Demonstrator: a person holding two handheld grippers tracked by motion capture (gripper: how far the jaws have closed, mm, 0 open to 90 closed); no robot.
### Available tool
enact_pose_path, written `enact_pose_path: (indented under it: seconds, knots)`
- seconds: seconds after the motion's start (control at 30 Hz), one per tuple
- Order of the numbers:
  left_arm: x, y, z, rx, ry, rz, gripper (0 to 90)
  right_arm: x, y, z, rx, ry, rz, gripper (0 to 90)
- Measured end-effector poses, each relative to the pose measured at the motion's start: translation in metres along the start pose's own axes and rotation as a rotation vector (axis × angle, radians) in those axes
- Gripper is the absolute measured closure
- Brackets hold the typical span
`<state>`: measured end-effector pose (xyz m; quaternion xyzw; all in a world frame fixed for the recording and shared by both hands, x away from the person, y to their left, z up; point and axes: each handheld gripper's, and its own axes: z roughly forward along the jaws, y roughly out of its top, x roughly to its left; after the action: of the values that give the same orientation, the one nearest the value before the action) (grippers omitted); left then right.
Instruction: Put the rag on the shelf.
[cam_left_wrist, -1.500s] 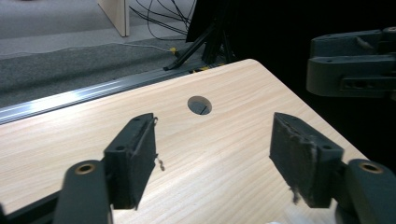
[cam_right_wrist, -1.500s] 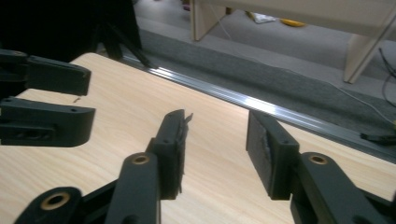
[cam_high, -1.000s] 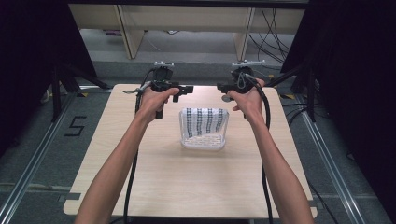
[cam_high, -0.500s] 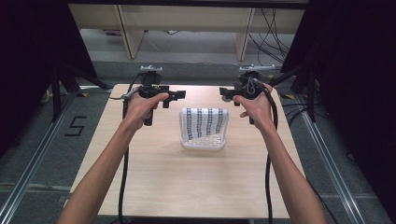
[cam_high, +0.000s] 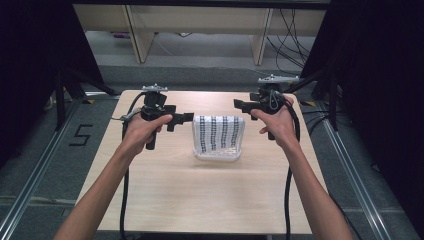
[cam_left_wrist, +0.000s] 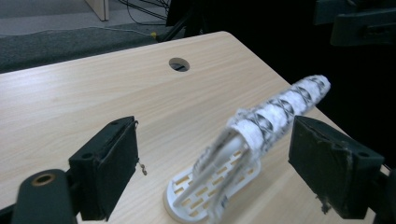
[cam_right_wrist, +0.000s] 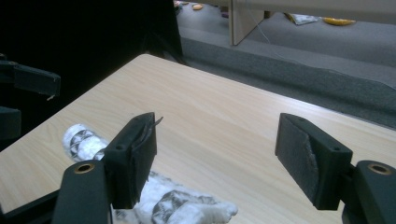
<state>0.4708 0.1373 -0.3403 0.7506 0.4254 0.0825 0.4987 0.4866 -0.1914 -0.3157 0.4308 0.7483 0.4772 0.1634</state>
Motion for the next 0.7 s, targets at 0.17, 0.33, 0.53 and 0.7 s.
enact_pose_path:
  seconds: [0.17, 0.33, 0.53, 0.7]
  knots:
    - [-0.005, -0.008, -0.007, 0.006, -0.01, 0.013, 15.1, 0.004, -0.003, -0.004, -0.016, 0.015, -0.015, 29.3]
    - [-0.01, -0.016, -0.013, -0.01, -0.027, 0.015, 15.1, 0.011, -0.004, -0.009, -0.03, 0.029, -0.031, 29.3]
    - [-0.014, -0.025, -0.018, -0.015, -0.044, 0.017, 15.1, 0.019, -0.009, -0.017, -0.042, 0.049, -0.048, 29.3]
    - [-0.017, -0.033, -0.024, -0.023, -0.059, 0.008, 15.1, 0.022, -0.015, -0.023, -0.039, 0.054, -0.041, 29.4]
